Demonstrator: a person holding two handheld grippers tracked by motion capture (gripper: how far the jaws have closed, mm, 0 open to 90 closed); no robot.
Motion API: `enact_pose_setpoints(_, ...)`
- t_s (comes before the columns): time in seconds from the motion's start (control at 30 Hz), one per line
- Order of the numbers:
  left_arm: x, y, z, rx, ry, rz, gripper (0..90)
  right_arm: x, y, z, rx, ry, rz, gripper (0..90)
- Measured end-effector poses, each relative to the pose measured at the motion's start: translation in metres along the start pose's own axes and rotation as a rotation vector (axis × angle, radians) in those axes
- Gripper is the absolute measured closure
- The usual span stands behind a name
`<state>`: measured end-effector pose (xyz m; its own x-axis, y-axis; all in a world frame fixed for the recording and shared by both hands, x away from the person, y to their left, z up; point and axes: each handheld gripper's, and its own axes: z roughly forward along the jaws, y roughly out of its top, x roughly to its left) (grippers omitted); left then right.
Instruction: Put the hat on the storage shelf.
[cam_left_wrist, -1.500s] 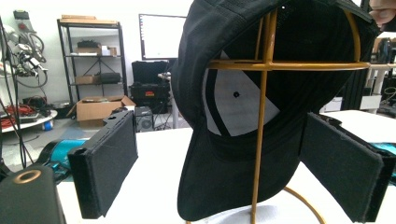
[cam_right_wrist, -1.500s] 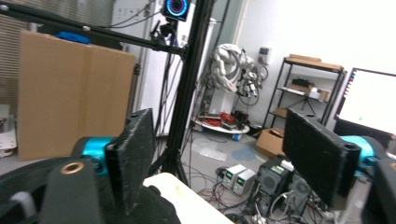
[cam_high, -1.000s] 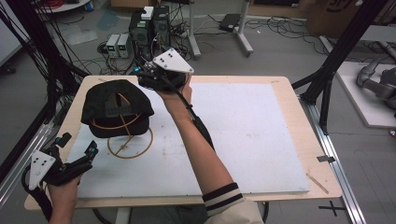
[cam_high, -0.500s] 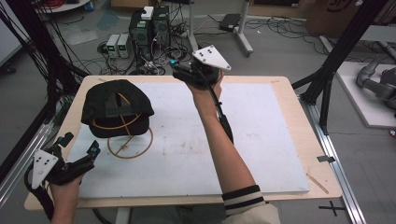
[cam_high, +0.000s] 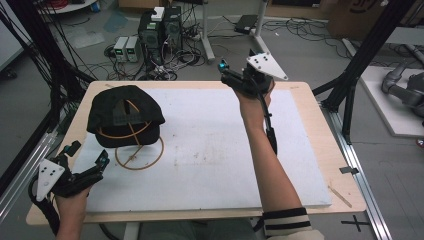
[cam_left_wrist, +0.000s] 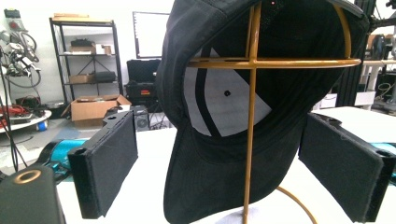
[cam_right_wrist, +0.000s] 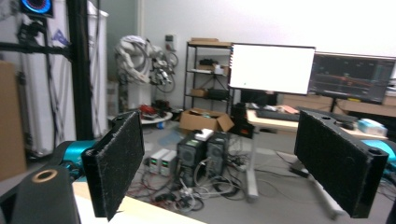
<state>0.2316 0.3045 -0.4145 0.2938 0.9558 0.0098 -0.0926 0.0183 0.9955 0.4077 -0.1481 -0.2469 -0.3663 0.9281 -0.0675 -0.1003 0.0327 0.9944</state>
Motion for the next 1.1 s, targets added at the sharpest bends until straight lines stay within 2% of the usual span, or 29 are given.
enact_pose_setpoints(0.2, -0.001, 0.002, 0.001, -0.002, -0.003, 0.0, 12.1, -0.026, -0.009, -0.014, 0.008, -0.037, 0.013, 15.6)
enact_pose_setpoints(0.6, -0.002, 0.002, 0.002, -0.005, -0.005, 0.0, 12.1, -0.065, -0.023, -0.044, 0.02, -0.11, 0.025, 15.9)
enact_pose_setpoints(0.83, -0.002, 0.002, 0.004, -0.006, -0.006, -0.002, 12.1, -0.081, -0.035, -0.061, 0.036, -0.137, 0.031, 15.9)
enact_pose_setpoints(1.1, -0.003, 0.002, 0.004, -0.007, -0.009, -0.002, 12.1, -0.091, -0.05, -0.083, 0.022, -0.15, 0.045, 15.9)
